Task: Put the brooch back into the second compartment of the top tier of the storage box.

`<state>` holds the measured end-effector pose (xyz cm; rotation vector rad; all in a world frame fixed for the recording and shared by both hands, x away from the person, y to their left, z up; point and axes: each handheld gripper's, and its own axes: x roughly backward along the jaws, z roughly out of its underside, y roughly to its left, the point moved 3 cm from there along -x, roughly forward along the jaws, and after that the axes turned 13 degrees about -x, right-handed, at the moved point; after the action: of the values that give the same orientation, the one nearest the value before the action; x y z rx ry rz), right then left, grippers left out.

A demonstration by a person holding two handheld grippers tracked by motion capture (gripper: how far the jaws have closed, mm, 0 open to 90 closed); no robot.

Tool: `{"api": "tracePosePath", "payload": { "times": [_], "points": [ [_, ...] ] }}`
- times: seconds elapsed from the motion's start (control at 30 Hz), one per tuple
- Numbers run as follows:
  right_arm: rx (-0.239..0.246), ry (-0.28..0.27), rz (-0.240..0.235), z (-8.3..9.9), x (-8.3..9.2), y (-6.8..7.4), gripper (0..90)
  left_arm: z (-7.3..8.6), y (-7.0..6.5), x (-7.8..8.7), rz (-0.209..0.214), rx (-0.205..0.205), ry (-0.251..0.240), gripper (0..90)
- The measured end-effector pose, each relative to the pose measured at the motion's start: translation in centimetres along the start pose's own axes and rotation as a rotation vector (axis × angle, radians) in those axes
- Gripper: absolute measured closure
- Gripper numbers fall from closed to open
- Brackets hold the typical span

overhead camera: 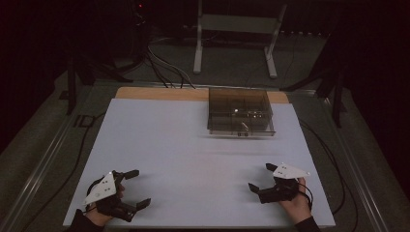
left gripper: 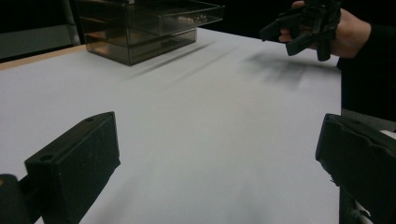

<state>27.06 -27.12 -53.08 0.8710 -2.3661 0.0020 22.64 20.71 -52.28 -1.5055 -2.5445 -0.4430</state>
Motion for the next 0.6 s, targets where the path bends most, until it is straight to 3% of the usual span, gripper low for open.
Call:
{"api": "tracePosePath", "payload": {
  "times": [0.6],
  "points": [
    [-0.081, 0.01, 0.083, 2.2, 2.2, -2.4, 0.0, 0.0, -0.1, 0.0, 0.004, -0.004, 0.002, 0.6]
  ]
}}
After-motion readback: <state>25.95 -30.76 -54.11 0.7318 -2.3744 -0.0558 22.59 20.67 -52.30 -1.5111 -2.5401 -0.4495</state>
